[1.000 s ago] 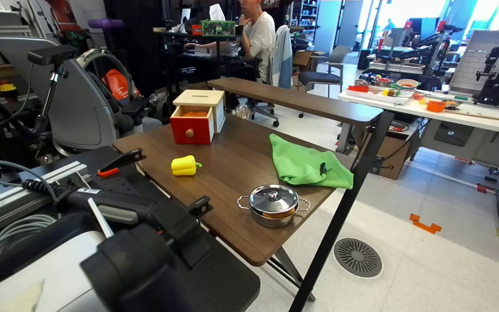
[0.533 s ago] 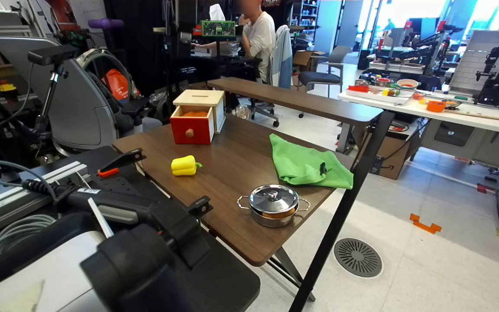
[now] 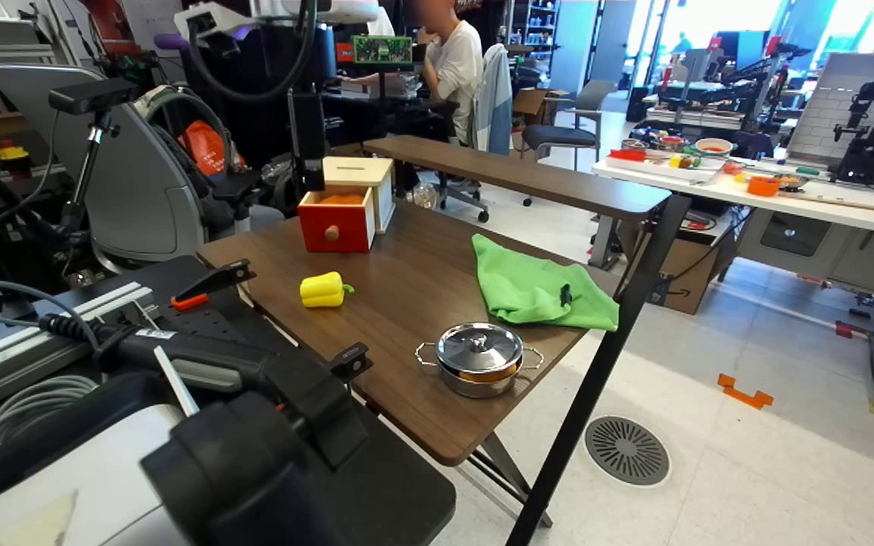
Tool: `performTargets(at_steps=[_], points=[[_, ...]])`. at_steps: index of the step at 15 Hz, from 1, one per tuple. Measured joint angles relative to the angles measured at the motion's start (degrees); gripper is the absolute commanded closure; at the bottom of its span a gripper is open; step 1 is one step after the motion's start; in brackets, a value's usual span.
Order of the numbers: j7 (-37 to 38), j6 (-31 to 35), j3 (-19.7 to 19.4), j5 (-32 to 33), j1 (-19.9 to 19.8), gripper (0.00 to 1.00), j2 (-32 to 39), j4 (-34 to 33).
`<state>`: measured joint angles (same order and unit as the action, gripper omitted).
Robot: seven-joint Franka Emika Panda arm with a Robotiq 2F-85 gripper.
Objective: Put the yellow pepper in the drawer
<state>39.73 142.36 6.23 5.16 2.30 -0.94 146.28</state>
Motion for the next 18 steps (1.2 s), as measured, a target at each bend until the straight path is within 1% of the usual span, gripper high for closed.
performTargets(at_steps=[2, 5, 7, 9, 12, 15, 18], points=[[2.89, 4.42, -0.02, 1.37, 0.03, 0.00, 0.98, 2.76], [4.96, 9.94, -0.07, 1.62, 0.03, 0.00, 3.01, 5.99], [5.82, 13.90, -0.37, 1.62, 0.05, 0.00, 4.84, 7.48], [7.31, 16.81, -1.43, 3.20, 0.25, 0.00, 6.96, 8.19], [11.28, 21.01, -5.35, 8.46, 1.93, 0.00, 10.42, 8.20], [16.21, 24.66, -10.93, 14.55, 5.30, 0.00, 14.14, 7.26], [20.83, 27.59, -14.28, 19.17, 7.85, 0.00, 17.99, 5.57]])
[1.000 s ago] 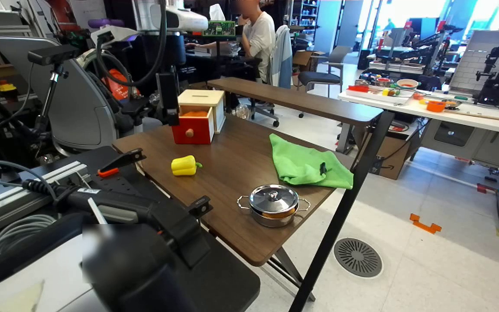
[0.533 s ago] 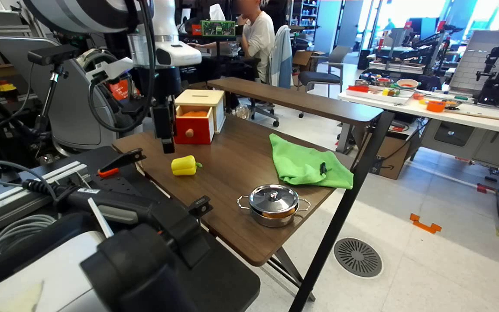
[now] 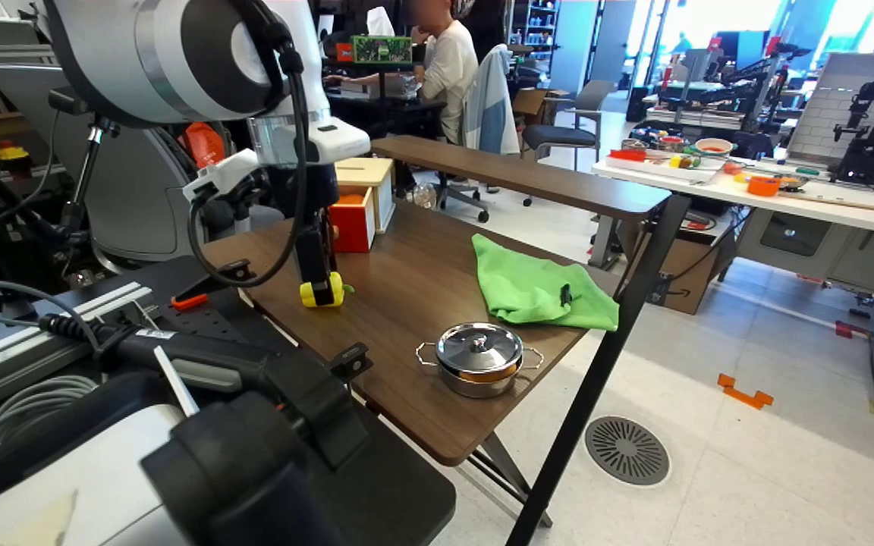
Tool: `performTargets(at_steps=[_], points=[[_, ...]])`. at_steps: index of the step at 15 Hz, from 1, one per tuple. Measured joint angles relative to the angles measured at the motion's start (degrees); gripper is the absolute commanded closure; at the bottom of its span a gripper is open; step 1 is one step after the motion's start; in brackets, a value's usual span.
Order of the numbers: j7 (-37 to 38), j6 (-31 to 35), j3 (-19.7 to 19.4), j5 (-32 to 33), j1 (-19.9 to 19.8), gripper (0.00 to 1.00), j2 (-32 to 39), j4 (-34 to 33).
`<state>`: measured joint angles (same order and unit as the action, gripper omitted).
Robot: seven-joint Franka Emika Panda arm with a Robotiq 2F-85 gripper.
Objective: Put the yellow pepper in the drawer
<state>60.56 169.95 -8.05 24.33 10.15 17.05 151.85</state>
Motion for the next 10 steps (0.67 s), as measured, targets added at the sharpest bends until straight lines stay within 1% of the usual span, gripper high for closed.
performTargets(at_steps=[3, 5, 8, 10], points=[[3.46, 2.46, -2.92, 2.39, 3.52, 0.00, 3.23, -2.01], [4.97, 3.66, -4.33, 2.56, 5.90, 0.00, 4.96, -3.21], [6.26, 5.25, -5.54, 2.56, 8.51, 0.00, 6.63, -4.38], [6.75, 5.54, -5.99, 2.56, 9.59, 0.00, 7.47, -4.91]])
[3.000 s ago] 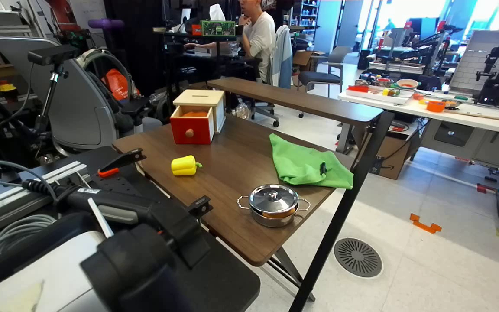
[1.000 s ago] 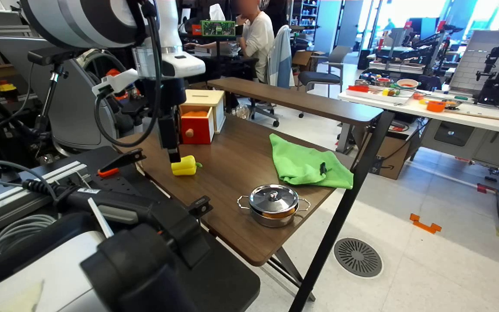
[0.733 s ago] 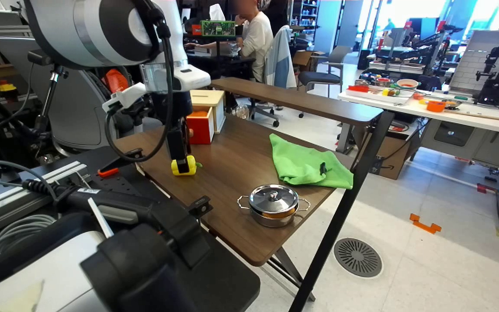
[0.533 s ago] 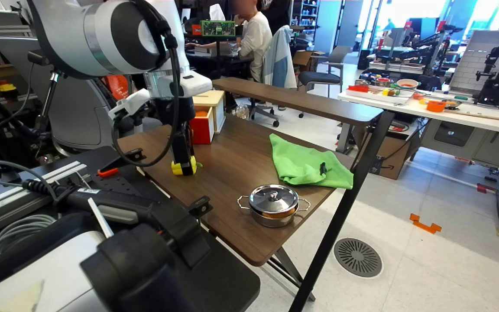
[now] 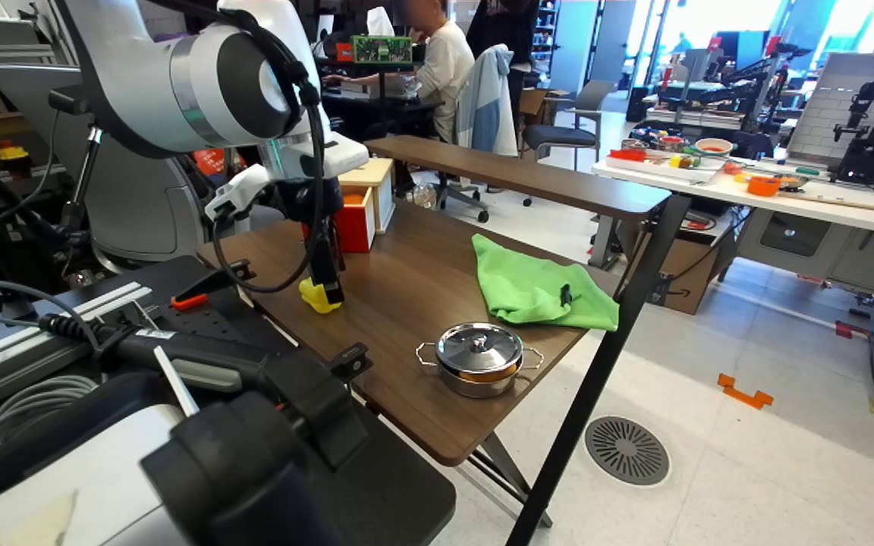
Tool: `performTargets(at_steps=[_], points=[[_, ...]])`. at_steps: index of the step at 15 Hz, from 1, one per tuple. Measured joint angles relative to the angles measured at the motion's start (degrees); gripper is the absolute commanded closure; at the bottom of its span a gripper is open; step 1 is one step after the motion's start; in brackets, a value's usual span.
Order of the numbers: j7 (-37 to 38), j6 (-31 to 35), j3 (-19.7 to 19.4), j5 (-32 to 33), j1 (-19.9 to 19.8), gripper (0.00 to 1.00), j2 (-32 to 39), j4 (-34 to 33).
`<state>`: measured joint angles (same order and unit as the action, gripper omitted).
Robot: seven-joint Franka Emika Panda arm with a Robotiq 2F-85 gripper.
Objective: Put the yellow pepper in the drawer
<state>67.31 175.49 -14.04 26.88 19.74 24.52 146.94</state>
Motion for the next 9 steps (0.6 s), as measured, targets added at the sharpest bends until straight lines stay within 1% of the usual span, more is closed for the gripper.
performTargets(at_steps=[1, 2, 3, 4, 5, 7, 9], points=[[0.16, 0.00, -0.05, -0.01, 0.26, 0.00, 0.38, -0.20], [0.25, 0.00, -0.04, -0.03, 0.41, 0.25, 0.77, -0.37], [0.27, 0.00, 0.02, -0.04, 0.43, 0.28, 1.11, -0.41], [0.27, 0.00, 0.11, -0.04, 0.43, 0.34, 1.38, -0.41], [0.27, 0.00, 0.16, -0.04, 0.44, 0.44, 1.55, -0.41], [0.27, 0.00, 0.30, -0.07, 0.39, 0.60, 1.63, -0.41], [0.27, 0.00, 0.51, -0.12, 0.19, 0.73, 1.63, -0.41]])
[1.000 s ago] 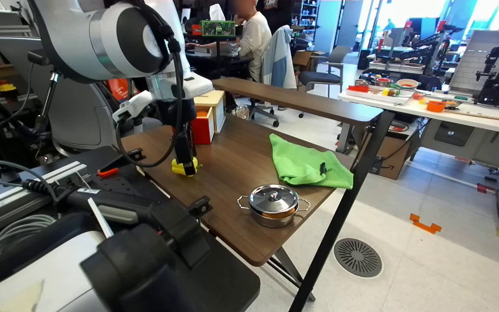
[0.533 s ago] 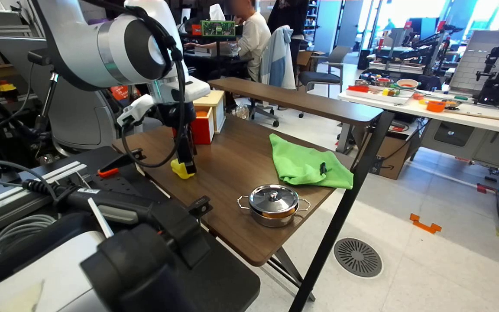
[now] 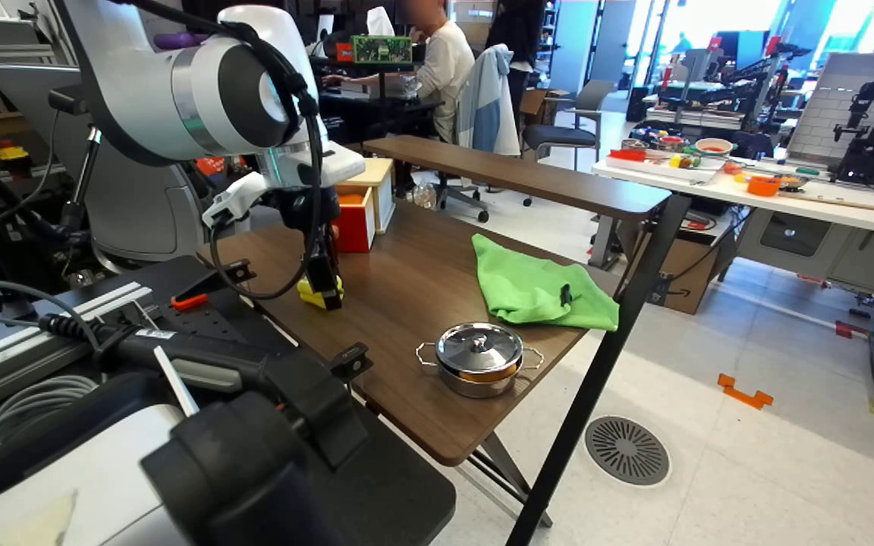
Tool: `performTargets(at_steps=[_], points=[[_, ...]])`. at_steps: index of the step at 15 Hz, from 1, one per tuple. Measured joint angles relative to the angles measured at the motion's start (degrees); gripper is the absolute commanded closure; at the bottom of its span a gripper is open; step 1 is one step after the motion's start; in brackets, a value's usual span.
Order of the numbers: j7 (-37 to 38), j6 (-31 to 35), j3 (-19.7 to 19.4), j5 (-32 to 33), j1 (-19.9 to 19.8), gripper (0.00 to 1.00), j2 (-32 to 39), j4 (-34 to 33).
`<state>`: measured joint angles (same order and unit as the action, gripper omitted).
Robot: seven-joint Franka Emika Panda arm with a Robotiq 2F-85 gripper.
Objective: Put the yellow pepper in the drawer
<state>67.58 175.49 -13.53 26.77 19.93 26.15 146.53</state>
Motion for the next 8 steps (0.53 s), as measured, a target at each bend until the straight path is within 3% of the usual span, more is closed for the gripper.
performTargets(at_steps=[8], points=[[-0.03, 0.00, 1.88, -0.22, -2.99, 0.73, -0.36, -0.37]])
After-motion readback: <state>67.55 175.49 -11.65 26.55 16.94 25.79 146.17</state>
